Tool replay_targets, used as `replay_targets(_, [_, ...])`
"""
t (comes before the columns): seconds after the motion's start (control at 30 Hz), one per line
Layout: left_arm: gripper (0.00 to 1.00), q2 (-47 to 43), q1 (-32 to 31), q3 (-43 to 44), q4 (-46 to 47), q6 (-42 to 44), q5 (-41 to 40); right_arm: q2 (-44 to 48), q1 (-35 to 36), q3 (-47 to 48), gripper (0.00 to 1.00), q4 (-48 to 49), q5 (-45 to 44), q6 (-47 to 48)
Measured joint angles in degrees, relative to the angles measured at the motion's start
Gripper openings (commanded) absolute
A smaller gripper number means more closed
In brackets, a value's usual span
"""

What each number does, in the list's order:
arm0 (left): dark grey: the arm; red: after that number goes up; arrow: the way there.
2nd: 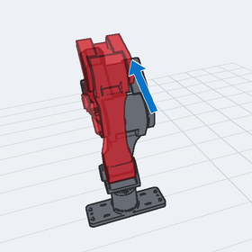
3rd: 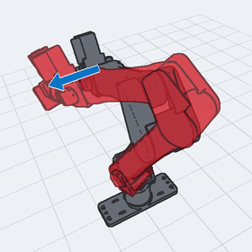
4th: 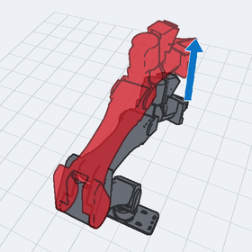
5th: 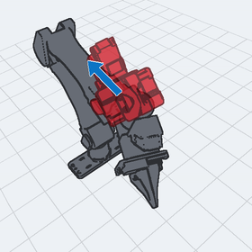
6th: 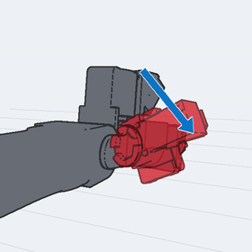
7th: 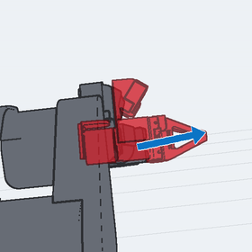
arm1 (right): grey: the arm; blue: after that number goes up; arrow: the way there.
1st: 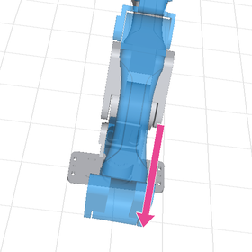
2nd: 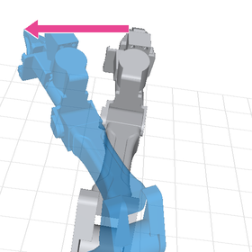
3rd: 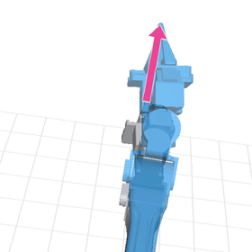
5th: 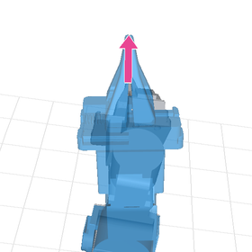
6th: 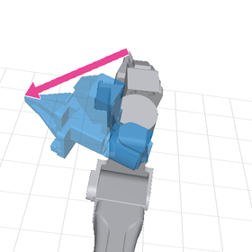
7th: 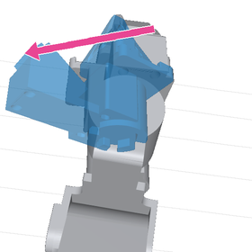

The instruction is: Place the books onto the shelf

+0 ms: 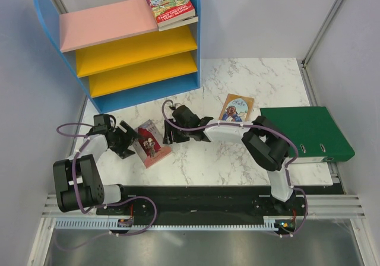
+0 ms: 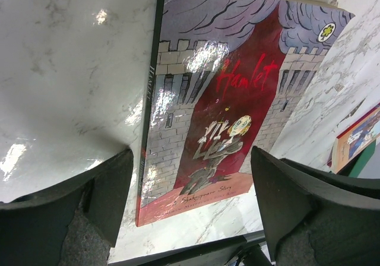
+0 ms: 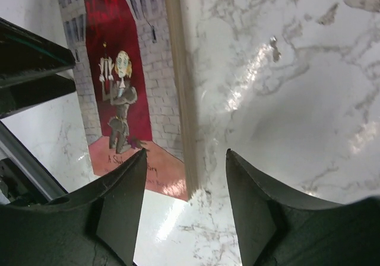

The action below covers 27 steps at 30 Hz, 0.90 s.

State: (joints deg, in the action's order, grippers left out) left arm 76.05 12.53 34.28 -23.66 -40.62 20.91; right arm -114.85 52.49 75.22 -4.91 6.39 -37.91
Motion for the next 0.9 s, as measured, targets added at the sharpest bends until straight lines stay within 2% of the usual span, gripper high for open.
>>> replay_targets(0.17, [0.87,0.1,0.0,0.0,0.0,0.0,0.1,-3.6,0.0,3.1,0.62,2.5,2.0,0.1])
replay_targets(0.23, [0.87,0.3,0.0,0.1,0.0,0.0,0.2,-5.3,0.0,4.0,0.58,3.4,3.3,0.0])
replay_targets(0.33, [0.87,0.4,0.2,0.1,0.2,0.0,0.5,-7.2,0.0,5.2,0.44,5.1,4.8,-0.8])
replay_targets(0.47, [0.87,0.9,0.3,0.0,1.1,0.0,1.5,-8.3,0.0,5.3,0.15,6.8,7.0,-2.0])
replay_targets(0.5, [0.87,1.0,0.3,0.0,1.3,0.0,1.7,-8.4,0.0,5.3,0.13,7.3,7.3,-2.4])
replay_targets(0.9, [0.86,1.2,0.6,0.1,2.0,0.0,2.3,-7.2,-1.3,-1.9,0.01,19.5,12.1,-8.2])
